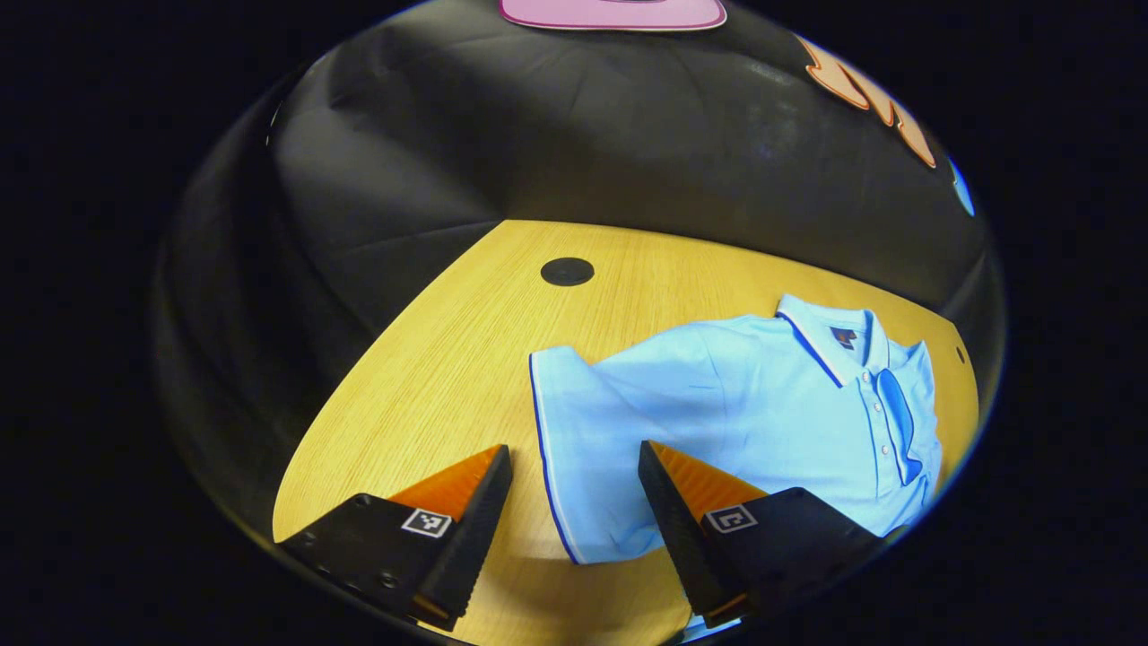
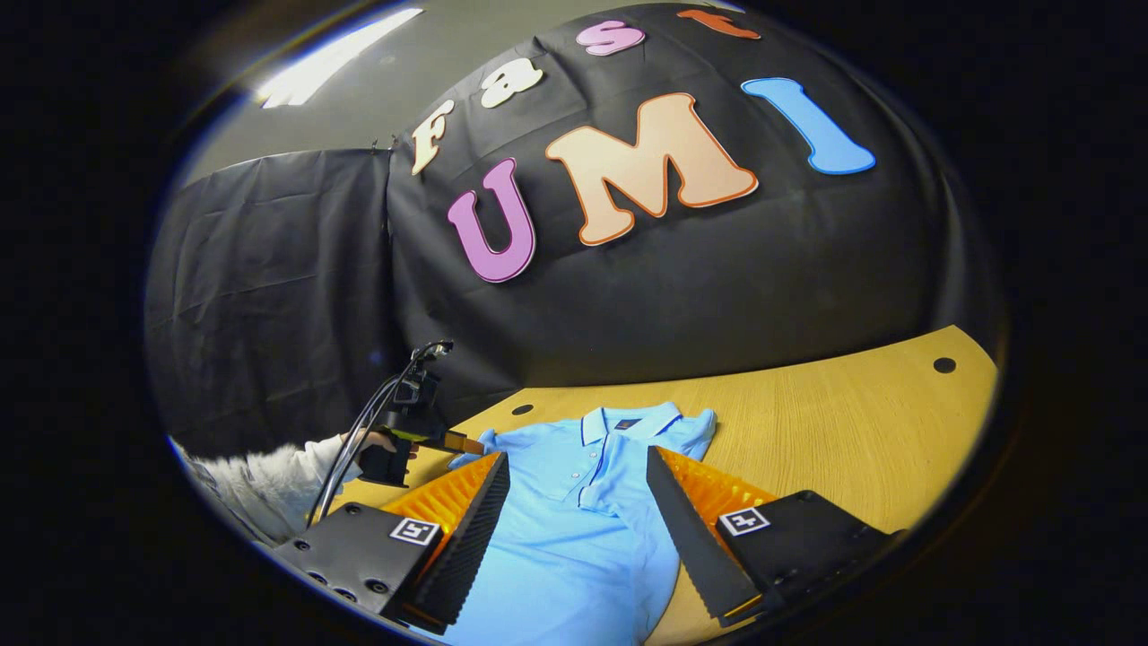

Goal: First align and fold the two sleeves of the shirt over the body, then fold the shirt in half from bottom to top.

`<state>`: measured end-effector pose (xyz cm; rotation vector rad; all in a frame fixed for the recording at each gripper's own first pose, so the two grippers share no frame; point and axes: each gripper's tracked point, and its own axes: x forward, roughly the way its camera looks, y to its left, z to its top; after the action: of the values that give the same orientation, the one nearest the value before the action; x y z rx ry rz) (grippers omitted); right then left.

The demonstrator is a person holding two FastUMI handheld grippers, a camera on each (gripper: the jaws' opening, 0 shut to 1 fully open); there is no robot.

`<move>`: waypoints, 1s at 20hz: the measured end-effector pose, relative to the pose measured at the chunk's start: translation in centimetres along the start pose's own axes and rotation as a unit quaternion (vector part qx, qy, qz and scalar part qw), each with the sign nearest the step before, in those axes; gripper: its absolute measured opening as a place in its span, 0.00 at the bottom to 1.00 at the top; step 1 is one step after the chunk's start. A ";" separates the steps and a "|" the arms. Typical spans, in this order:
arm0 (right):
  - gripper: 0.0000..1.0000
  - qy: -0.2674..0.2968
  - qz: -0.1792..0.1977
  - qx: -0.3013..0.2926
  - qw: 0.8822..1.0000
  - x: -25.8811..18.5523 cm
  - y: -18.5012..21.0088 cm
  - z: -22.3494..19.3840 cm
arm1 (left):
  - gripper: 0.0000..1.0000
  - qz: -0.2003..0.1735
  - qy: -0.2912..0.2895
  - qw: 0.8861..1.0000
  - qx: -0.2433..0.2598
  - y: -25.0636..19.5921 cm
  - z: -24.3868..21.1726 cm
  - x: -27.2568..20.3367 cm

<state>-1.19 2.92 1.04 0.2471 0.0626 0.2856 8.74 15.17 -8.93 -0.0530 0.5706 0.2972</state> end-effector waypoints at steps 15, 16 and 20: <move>0.97 -0.002 -0.004 0.012 1.000 -0.2 -0.6 0.2 | 0.09 -0.077 -0.012 0.996 0.052 -2.6 -0.3 -0.1; 0.97 -0.002 -0.005 0.010 1.000 -0.2 -0.7 0.2 | 0.06 -0.077 -0.018 0.995 0.062 -2.6 -0.2 -0.1; 0.97 -0.006 -0.006 0.007 1.000 -0.1 -0.7 0.5 | 0.00 -0.066 -0.031 0.995 0.063 -2.5 0.4 0.0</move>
<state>-1.06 2.09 1.31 0.2618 0.0549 0.2719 9.65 12.78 -8.68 0.0398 0.5197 0.1343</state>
